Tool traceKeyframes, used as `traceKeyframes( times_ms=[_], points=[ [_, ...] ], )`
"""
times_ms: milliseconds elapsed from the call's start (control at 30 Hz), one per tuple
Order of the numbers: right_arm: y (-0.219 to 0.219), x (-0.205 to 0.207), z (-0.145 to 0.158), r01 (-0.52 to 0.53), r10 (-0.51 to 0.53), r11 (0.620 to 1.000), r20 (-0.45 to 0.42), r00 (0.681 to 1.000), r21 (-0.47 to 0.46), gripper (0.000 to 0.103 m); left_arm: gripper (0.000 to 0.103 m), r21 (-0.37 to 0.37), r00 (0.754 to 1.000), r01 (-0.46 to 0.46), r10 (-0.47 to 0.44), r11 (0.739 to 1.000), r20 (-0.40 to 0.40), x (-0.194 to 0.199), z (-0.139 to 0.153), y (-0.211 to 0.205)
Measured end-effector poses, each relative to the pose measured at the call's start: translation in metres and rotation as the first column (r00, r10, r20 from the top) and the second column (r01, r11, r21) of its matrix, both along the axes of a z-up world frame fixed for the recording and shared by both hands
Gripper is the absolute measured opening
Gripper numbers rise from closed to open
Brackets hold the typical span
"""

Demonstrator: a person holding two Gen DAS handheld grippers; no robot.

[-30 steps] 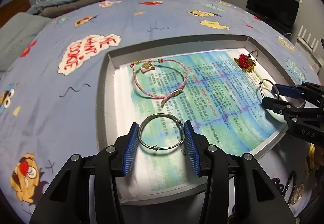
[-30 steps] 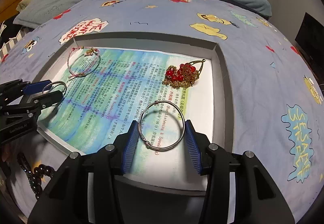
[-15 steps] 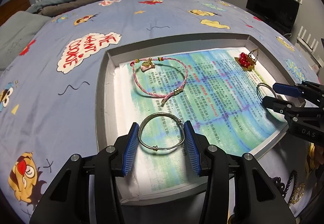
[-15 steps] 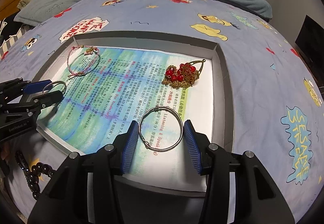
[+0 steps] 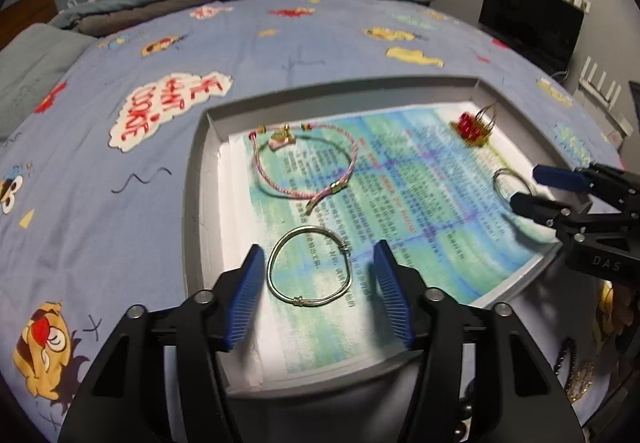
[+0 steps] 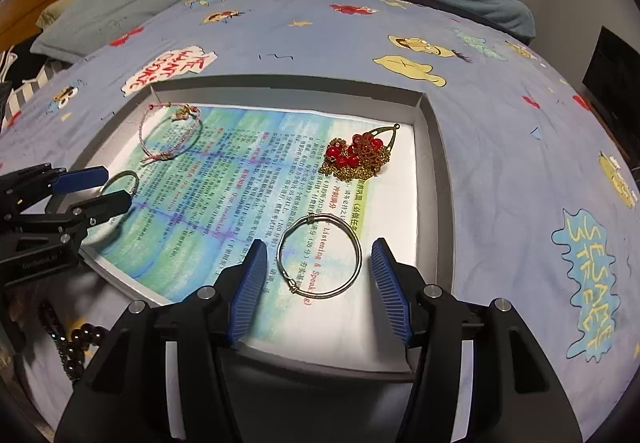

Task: Organize jewelry
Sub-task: 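Lower both silver rings into the box and open both grippers, then move both open grippers back toward the remaining jewelry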

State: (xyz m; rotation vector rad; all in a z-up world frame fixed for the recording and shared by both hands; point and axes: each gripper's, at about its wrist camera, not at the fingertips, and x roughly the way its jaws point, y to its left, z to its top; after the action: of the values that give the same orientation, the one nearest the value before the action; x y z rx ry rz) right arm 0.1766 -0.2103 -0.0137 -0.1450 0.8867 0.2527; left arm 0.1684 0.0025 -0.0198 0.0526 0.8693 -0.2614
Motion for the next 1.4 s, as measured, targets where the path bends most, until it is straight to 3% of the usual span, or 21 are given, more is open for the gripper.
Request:
traceKeyframes(
  times_ms=[267,467,800,1400],
  points=[
    [-0.003,-0.021,0.023,-0.01,0.007,0.999,0.073,0.997,0.044,0.082,0.08,-0.021,0.995,-0.02,0.022,1.0,0.098,-0.019,0.031,0.005],
    [-0.013,-0.038,0.037,0.009,-0.017,0.998,0.112,0.994,0.07,0.097,0.089,-0.032,0.991,-0.064,0.067,0.997,0.112,-0.033,0.04,0.017],
    [-0.038,-0.071,0.042,0.062,-0.074,0.993,0.127,0.989,0.097,0.097,0.093,0.04,0.982,-0.099,0.091,0.994,0.167,-0.066,0.053,0.028],
    [-0.053,-0.129,0.04,0.055,-0.071,0.993,0.157,0.985,0.105,0.098,0.094,0.044,0.984,-0.08,0.072,0.996,0.16,-0.125,0.053,0.037]
  ],
)
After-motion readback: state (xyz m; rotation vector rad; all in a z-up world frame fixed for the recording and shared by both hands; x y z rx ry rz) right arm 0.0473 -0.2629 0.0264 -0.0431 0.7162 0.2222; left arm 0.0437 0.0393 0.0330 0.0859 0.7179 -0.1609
